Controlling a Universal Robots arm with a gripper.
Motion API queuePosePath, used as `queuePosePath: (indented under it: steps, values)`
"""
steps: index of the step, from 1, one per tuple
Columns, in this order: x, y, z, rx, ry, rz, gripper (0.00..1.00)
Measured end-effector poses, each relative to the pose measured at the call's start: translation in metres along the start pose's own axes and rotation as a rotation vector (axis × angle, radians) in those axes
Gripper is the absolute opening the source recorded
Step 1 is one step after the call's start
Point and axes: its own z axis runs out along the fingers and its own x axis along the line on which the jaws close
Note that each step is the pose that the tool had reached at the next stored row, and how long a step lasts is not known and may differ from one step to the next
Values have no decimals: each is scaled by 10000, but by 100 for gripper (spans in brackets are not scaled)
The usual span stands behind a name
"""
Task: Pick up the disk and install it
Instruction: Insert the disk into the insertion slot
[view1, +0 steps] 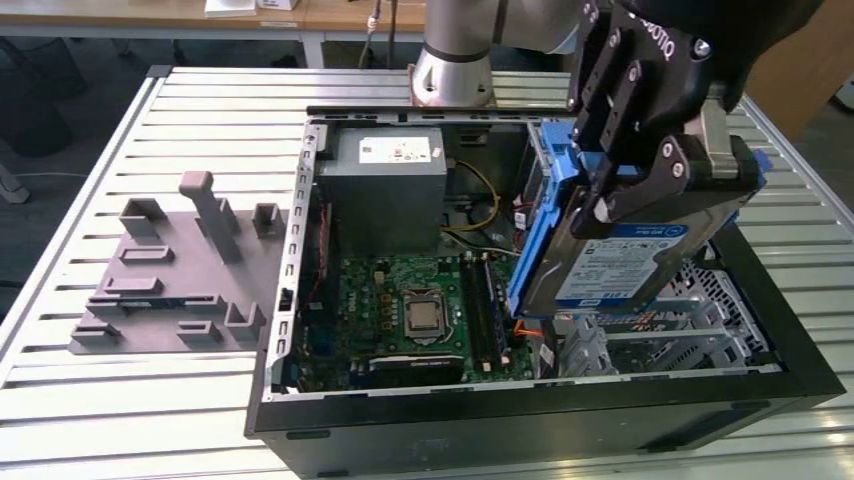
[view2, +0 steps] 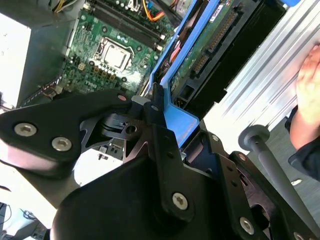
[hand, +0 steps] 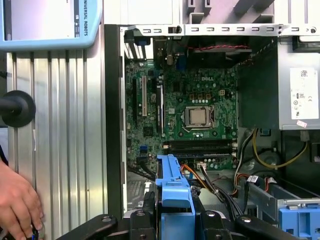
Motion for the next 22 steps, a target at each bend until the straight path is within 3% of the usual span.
queuePosePath:
  steps: [6,16,22]
  values:
    - [-1,-108,6,0,-1,0,37]
    - [63,-139,19,0,-1,0,37]
    - [61,-273,39,0,-2,5,37]
